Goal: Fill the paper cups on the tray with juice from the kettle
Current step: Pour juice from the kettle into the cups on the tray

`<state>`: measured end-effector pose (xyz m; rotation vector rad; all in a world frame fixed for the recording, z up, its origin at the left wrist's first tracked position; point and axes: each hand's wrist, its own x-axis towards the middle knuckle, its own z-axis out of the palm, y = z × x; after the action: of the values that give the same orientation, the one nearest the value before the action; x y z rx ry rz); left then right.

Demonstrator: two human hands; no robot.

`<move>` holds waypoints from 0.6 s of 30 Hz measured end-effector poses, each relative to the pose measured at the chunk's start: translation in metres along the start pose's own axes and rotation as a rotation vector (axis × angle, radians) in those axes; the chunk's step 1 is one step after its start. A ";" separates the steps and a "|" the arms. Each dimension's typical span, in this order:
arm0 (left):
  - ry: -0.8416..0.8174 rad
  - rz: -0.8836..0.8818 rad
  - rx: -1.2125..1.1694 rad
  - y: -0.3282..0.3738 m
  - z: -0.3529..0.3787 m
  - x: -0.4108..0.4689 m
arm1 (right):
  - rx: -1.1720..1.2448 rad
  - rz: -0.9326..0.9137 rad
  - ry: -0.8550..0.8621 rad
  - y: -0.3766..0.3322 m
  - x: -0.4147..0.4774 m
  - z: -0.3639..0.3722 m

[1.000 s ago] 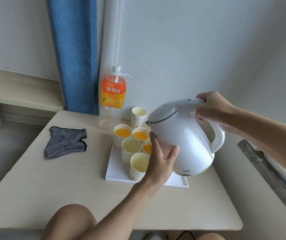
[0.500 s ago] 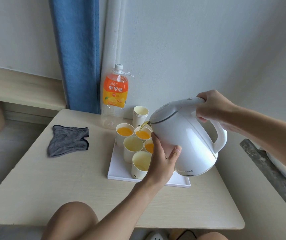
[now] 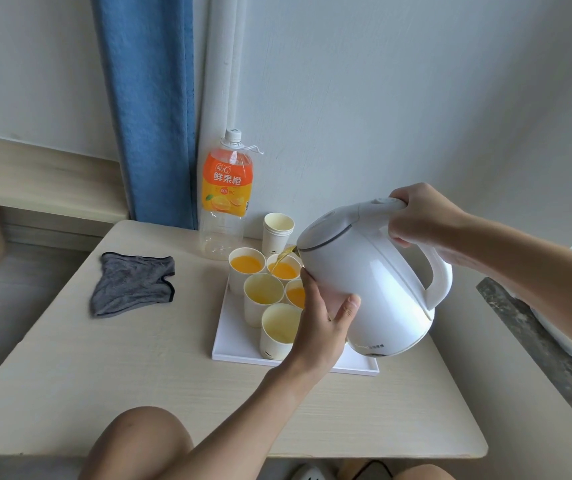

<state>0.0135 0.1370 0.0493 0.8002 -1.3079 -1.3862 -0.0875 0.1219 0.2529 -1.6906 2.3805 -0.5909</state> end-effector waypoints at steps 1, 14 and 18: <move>-0.002 -0.001 0.003 0.000 0.000 0.000 | -0.003 0.001 0.001 0.000 0.000 0.000; 0.007 0.007 0.014 -0.002 0.002 -0.001 | -0.037 0.001 -0.007 0.001 -0.001 0.001; -0.005 -0.008 0.006 0.000 0.003 -0.002 | -0.047 -0.001 -0.005 0.001 -0.001 0.000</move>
<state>0.0114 0.1394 0.0494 0.8071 -1.3148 -1.3920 -0.0881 0.1227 0.2520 -1.7099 2.4085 -0.5338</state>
